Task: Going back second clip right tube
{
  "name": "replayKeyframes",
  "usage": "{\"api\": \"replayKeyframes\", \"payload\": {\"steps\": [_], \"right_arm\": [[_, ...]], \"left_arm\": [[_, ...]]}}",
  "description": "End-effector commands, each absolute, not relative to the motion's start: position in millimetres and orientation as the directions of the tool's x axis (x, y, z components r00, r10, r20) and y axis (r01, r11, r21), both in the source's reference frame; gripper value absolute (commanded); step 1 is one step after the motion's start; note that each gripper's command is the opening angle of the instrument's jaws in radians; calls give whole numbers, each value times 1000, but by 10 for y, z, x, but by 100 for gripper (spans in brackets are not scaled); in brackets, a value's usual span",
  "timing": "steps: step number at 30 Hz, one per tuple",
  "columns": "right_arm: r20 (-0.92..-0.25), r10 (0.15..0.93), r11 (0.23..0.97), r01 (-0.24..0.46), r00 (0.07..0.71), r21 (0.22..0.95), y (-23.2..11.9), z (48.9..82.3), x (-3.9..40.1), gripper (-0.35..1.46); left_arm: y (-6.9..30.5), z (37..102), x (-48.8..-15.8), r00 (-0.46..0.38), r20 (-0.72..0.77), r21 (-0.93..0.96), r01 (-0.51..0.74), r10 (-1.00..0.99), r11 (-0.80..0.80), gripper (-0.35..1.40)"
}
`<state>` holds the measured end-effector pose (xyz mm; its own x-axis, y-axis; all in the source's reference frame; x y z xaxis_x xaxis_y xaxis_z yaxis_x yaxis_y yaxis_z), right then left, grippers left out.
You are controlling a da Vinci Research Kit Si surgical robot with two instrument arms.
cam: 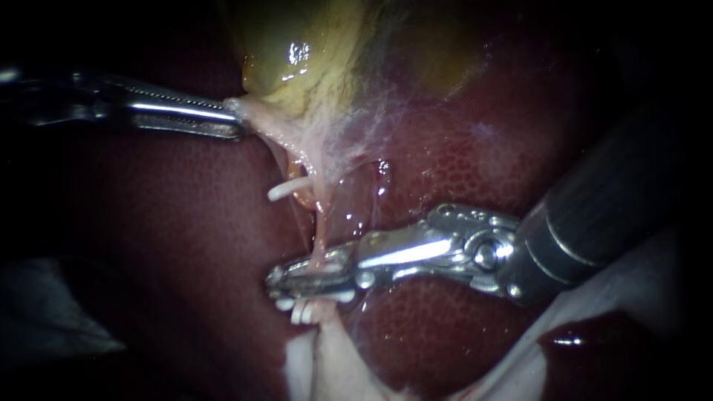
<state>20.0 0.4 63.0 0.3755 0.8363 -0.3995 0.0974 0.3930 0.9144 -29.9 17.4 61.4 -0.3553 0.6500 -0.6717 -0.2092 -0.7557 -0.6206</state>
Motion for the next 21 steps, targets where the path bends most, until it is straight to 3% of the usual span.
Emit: {"api": "replayKeyframes", "payload": {"steps": [1,5,7,13,21], "right_arm": [[-400,838,392,101,371,914,4,630,200,-22],[-469,805,456,126,363,881,5,633,204,25],[-485,797,471,130,360,872,5,635,208,35],[-522,781,516,118,341,849,7,644,214,46],[-574,769,597,6,282,802,22,666,204,50]], "left_arm": [[175,613,-298,-355,-670,-623,-210,652,-754,-35],[174,612,-297,-355,-670,-623,-209,652,-754,-35],[174,612,-297,-355,-670,-623,-209,652,-754,-35],[172,610,-296,-355,-670,-623,-209,652,-754,-35],[171,609,-296,-354,-667,-627,-210,656,-750,-35]]}}
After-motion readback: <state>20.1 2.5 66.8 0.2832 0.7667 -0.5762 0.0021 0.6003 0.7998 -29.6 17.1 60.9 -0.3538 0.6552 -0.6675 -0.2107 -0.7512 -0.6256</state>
